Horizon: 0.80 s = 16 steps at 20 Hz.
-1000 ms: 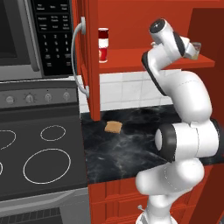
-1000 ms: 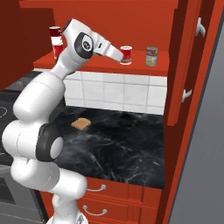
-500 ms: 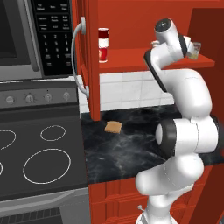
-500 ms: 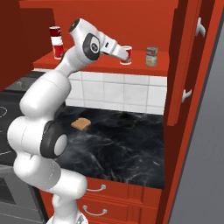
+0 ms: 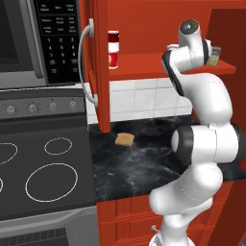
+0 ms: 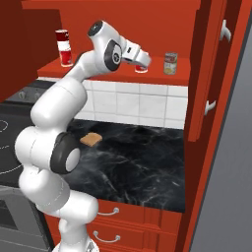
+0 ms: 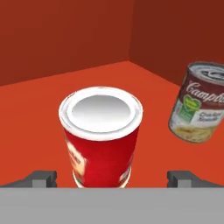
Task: Stack two cans on top of the other two cans in the cabinet.
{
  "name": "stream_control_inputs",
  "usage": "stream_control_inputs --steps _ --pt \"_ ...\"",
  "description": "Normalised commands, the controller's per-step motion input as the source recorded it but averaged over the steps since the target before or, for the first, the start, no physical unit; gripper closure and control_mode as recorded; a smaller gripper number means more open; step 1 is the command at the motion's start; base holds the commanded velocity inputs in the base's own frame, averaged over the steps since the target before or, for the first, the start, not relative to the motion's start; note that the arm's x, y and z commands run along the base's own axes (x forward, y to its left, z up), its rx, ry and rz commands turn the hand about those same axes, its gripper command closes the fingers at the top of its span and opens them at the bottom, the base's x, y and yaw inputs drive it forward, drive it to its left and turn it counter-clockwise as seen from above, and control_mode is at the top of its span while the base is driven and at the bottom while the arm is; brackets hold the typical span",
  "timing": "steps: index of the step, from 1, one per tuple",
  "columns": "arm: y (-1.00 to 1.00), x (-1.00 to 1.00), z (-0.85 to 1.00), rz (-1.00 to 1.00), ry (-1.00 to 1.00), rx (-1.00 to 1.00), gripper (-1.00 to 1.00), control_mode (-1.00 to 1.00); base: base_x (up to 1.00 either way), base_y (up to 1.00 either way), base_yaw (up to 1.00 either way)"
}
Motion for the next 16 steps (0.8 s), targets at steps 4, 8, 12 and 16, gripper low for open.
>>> stream_control_inputs --steps 4,8,12,16 --pt "-0.03 0.20 -0.10 0.14 0.00 0.03 -1.00 -1.00 0.00 0.00 0.00" --pt "-0.04 0.16 -0.11 0.12 0.00 0.05 -1.00 -1.00 0.00 0.00 0.00" --pt "-0.07 0.21 -0.10 0.10 0.00 0.05 -1.00 -1.00 0.00 0.00 0.00" --pt "-0.08 0.21 -0.03 0.06 -0.01 0.01 -1.00 -1.00 0.00 0.00 0.00"
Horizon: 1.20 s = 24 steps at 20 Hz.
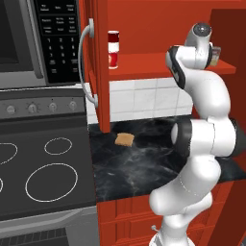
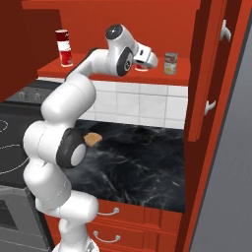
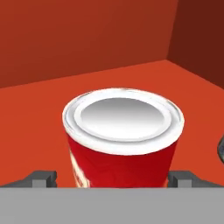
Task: Stack two cans on top of the other two cans in the cabinet.
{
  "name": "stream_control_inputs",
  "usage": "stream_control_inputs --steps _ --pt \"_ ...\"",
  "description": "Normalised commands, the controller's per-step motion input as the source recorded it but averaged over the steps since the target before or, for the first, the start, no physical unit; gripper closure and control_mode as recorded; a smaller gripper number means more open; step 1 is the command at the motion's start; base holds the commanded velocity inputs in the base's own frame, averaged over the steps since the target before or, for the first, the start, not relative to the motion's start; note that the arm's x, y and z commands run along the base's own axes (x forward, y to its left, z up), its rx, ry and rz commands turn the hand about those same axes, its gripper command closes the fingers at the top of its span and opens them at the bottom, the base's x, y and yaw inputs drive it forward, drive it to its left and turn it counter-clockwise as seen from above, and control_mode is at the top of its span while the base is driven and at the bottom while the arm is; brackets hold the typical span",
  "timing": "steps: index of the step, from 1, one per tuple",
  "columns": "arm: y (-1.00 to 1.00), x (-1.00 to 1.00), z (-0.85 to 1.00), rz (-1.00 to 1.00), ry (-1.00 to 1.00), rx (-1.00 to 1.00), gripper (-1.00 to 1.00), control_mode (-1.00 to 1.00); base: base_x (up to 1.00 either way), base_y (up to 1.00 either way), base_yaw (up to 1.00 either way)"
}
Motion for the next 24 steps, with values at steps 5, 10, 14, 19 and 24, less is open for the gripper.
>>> stream_control_inputs --steps 5,10,14,19,24 --pt "-0.04 0.20 -0.01 0.07 -0.01 0.00 -1.00 -1.00 0.00 0.00 0.00" --pt "-0.01 0.07 -0.08 0.06 0.00 0.00 1.00 -1.00 0.00 0.00 0.00" --pt "-0.02 0.00 -0.13 0.06 0.00 0.03 1.00 -1.00 0.00 0.00 0.00" --pt "-0.03 -0.14 -0.18 0.07 0.00 0.02 1.00 -1.00 0.00 0.00 0.00" --pt "0.06 -0.41 -0.12 0.02 -0.11 0.00 1.00 -1.00 0.00 0.00 0.00"
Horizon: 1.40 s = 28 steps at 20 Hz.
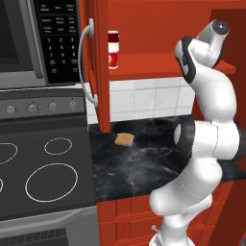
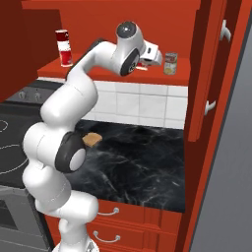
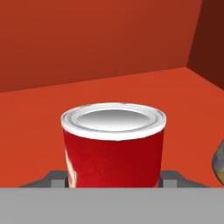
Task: Stack two cans on top of the other two cans in the cabinet.
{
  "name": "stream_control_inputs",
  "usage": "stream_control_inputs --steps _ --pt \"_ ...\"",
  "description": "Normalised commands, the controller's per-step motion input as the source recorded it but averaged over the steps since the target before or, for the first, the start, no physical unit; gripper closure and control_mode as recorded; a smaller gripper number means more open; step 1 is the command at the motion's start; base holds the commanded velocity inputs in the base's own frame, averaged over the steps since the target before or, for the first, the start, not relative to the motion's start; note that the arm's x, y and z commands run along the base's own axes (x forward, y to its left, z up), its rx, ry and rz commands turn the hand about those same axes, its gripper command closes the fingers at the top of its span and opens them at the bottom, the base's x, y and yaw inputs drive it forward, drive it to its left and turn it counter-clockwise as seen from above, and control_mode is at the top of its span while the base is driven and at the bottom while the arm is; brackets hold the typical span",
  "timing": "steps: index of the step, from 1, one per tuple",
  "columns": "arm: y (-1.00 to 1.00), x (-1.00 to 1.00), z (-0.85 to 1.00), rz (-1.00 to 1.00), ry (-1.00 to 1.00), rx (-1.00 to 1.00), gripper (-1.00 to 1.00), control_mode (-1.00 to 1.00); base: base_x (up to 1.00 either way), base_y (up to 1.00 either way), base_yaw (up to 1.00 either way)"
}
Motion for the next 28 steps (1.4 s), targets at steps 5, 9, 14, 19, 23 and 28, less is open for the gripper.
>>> stream_control_inputs --steps 5,9,14,19,23,28 --pt "0.27 -0.27 0.01 -0.13 -0.23 0.00 1.00 -1.00 0.00 0.00 0.00" --pt "0.32 -0.13 0.10 -0.25 -0.29 -0.02 1.00 -1.00 0.00 0.00 0.00" --pt "0.14 -0.01 0.33 -0.26 -0.02 -0.08 1.00 -1.00 0.00 0.00 0.00" --pt "0.00 -0.04 0.40 -0.16 -0.03 -0.09 1.00 -1.00 0.00 0.00 0.00" --pt "0.00 -0.14 0.33 -0.12 -0.02 -0.08 1.00 -1.00 0.00 0.00 0.00" --pt "-0.05 -0.24 0.27 -0.08 -0.01 -0.01 1.00 -1.00 0.00 0.00 0.00"
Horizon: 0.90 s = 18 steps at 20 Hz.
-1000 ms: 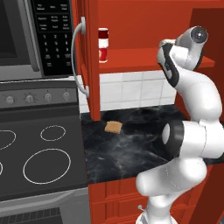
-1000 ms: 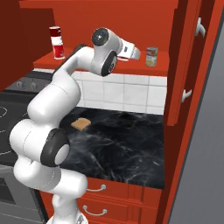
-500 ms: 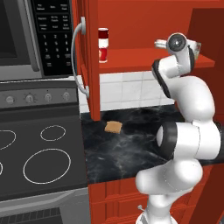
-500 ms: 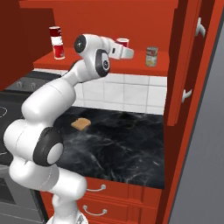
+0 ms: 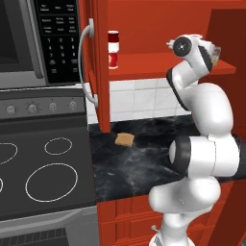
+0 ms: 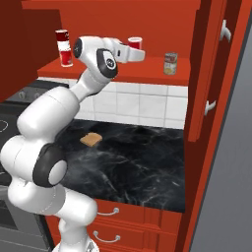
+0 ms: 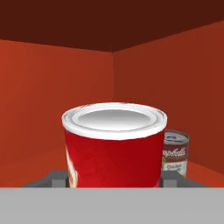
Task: Stack two cans on top of the other two cans in the cabinet.
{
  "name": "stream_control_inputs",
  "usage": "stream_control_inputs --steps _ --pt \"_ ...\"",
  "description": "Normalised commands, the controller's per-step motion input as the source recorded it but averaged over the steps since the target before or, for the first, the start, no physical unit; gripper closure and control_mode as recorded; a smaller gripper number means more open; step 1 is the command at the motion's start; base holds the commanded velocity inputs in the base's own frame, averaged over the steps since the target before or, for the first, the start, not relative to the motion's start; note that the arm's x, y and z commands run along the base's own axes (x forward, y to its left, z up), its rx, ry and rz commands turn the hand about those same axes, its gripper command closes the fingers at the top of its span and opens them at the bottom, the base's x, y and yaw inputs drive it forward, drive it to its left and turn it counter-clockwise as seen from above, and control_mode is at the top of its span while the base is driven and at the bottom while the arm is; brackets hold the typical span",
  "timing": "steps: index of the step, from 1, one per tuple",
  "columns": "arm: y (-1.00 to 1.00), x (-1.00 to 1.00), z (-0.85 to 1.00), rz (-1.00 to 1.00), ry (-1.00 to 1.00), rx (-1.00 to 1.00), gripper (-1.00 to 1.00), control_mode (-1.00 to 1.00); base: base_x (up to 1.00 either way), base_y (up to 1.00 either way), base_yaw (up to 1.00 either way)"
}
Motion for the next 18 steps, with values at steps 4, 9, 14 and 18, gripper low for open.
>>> stream_control_inputs --steps 4,9,14,18 --pt "-0.16 -0.33 0.17 -0.05 0.00 0.00 1.00 -1.00 0.00 0.00 0.00" --pt "-0.16 -0.27 0.15 -0.03 0.00 0.00 1.00 -1.00 0.00 0.00 0.00" --pt "-0.09 -0.21 0.17 -0.01 -0.02 -0.04 1.00 -1.00 0.00 0.00 0.00" --pt "-0.02 -0.03 0.24 -0.01 -0.02 -0.05 1.00 -1.00 0.00 0.00 0.00"
